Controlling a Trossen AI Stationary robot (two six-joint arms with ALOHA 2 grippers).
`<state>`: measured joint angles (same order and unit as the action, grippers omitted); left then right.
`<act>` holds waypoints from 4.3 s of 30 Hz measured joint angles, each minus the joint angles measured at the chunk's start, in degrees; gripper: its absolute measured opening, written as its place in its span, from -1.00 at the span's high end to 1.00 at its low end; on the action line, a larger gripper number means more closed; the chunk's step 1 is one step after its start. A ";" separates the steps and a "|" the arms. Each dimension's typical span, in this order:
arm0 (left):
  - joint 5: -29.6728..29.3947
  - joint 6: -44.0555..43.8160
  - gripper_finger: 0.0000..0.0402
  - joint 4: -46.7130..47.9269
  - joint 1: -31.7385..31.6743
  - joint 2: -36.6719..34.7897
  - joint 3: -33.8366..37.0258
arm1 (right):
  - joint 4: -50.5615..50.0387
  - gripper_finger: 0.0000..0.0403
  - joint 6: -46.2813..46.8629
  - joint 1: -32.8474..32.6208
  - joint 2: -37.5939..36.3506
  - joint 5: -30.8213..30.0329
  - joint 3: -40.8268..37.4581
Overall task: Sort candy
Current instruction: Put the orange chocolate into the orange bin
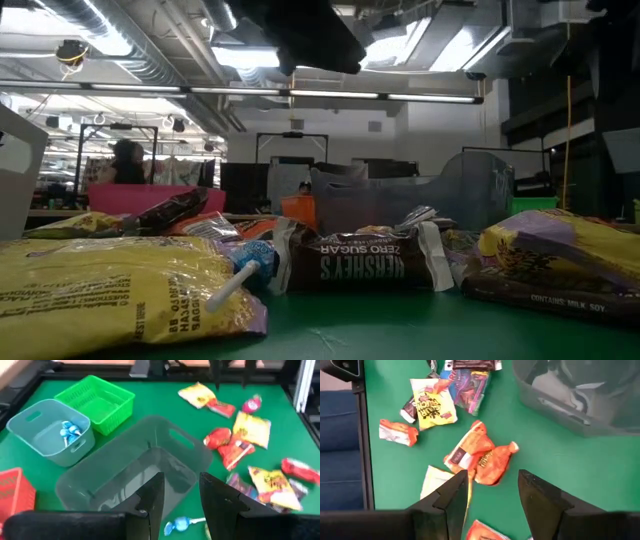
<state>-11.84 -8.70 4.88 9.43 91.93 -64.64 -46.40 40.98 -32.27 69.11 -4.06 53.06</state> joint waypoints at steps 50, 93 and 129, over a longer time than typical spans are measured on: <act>-10.16 -11.37 0.44 -16.63 12.73 -35.00 39.41 | 7.48 0.14 30.29 0.04 25.49 -4.35 -0.22; -14.22 -8.67 0.44 -18.45 12.73 -34.96 39.41 | -13.70 0.71 -9.12 3.25 26.79 -21.56 31.09; -25.76 -8.66 0.44 -17.85 12.38 -34.94 39.32 | 22.31 0.72 -50.37 50.38 34.25 -3.38 31.48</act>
<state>-37.60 -17.37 -12.97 21.81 56.99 -25.32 -24.09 -9.39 18.11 103.36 -7.44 84.53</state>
